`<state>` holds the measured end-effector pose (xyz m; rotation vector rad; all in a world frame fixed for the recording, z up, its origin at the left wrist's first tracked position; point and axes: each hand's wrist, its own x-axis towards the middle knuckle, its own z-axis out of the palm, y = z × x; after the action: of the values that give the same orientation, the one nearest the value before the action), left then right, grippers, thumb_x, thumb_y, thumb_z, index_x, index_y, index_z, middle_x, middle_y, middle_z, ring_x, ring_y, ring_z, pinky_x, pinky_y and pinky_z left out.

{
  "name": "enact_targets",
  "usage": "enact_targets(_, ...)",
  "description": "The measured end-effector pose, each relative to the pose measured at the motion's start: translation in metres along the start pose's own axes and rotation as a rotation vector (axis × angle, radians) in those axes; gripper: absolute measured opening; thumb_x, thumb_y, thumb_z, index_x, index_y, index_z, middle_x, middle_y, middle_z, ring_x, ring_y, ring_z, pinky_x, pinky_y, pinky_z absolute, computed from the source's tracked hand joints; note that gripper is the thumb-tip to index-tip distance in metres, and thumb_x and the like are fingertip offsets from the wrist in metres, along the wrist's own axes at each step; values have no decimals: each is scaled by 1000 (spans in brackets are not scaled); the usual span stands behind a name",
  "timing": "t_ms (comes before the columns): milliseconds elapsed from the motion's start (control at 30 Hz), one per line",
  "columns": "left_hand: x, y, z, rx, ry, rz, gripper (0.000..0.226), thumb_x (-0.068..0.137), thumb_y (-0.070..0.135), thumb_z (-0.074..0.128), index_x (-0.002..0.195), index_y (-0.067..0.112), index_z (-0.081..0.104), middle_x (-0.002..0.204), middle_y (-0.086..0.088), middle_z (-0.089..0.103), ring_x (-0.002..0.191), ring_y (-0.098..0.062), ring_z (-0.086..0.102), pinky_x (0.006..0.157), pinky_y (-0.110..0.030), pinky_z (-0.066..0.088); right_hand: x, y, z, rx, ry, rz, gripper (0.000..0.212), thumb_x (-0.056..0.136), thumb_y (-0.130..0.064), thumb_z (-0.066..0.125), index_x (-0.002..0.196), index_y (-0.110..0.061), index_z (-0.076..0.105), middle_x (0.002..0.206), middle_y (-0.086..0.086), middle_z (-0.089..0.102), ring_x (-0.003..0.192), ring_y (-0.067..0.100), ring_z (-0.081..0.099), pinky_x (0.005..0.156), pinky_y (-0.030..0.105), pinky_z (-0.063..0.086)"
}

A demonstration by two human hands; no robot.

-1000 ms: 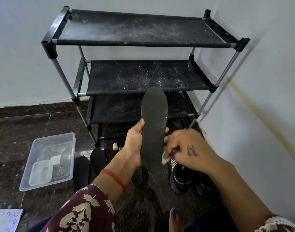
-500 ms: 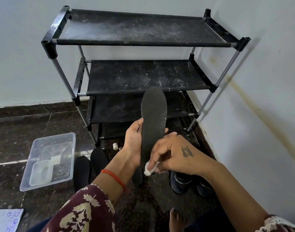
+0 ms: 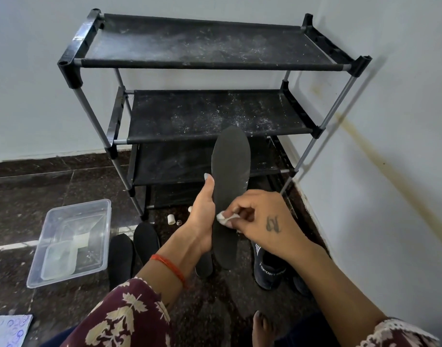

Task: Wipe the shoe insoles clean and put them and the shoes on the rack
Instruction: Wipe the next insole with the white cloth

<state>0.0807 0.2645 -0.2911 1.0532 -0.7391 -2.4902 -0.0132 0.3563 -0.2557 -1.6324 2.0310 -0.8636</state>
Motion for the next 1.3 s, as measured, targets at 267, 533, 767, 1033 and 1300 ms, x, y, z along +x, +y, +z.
enact_targets(267, -5, -2, 6, 61, -4, -35, 70, 92, 65, 24, 108, 12, 67, 99, -11, 73, 91, -25, 68, 75, -37, 53, 4, 8, -3, -76, 115, 51, 9, 73, -13, 73, 76, -22, 73, 76, -9, 62, 65, 6, 61, 61, 23, 54)
enact_targets(533, -8, 0, 7, -69, -155, -2, 58, 97, 53, 26, 113, 14, 65, 112, -12, 69, 97, -28, 67, 84, -51, 53, 9, 15, -18, -60, 369, 145, 12, 76, -11, 70, 83, -20, 71, 71, -11, 63, 65, -1, 58, 63, 7, 45)
enact_targets(767, -7, 2, 1, -16, -69, 24, 66, 95, 57, 22, 105, 11, 67, 91, -12, 68, 77, -22, 66, 71, -32, 52, 7, 6, 6, -80, 109, -84, 24, 79, -10, 68, 97, -25, 74, 90, -8, 63, 78, 3, 58, 70, 21, 51)
enact_targets(1033, -10, -3, 8, 6, -97, -43, 70, 93, 63, 19, 102, 13, 66, 82, -9, 73, 66, -20, 71, 53, -30, 57, 10, 9, 4, -60, 115, 22, 6, 77, -21, 74, 80, -18, 77, 85, -2, 64, 77, 10, 60, 70, 30, 52)
enact_targets(1300, -14, -2, 10, -71, -185, -38, 66, 95, 58, 23, 99, 14, 72, 92, -12, 68, 81, -26, 68, 79, -51, 53, 17, 19, -5, -65, 278, 210, 7, 82, -17, 69, 82, -15, 75, 88, -2, 64, 70, 7, 58, 59, -2, 39)
